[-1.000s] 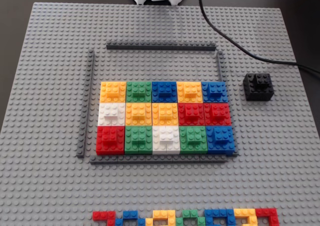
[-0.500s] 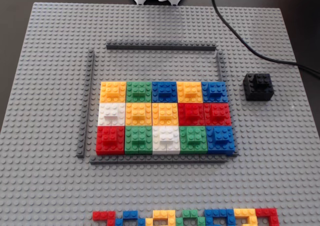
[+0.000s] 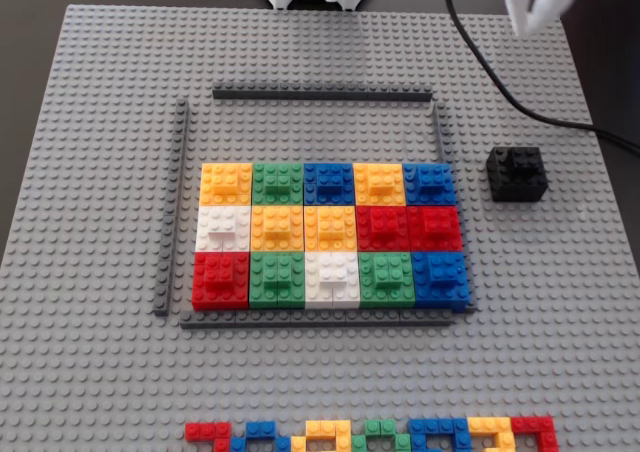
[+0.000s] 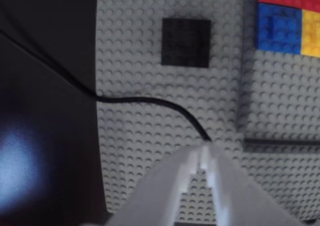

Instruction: Grab the cube and place it into the grid

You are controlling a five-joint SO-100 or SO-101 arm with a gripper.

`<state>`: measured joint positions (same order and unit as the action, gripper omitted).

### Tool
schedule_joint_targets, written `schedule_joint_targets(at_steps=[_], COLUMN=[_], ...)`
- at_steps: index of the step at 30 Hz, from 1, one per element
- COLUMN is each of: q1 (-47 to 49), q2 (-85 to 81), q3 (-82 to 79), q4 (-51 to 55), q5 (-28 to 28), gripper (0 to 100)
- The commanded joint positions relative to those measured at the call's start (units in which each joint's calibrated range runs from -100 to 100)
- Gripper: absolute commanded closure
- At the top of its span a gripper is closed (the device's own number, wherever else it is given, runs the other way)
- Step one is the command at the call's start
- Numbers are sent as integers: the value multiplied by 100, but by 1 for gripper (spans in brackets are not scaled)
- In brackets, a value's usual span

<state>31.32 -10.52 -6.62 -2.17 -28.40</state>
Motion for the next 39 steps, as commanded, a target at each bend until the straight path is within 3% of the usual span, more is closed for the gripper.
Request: schedule_joint_targets(at_steps=[1,9,19,39], q1=[69,-27,-351,-439], q2=[398,1499,2230,2943], q3=[775,1401,1691,1854], q4=[-76,-217,-232,-437], q5=[15,24,-20,73], gripper=[100,98,78,77])
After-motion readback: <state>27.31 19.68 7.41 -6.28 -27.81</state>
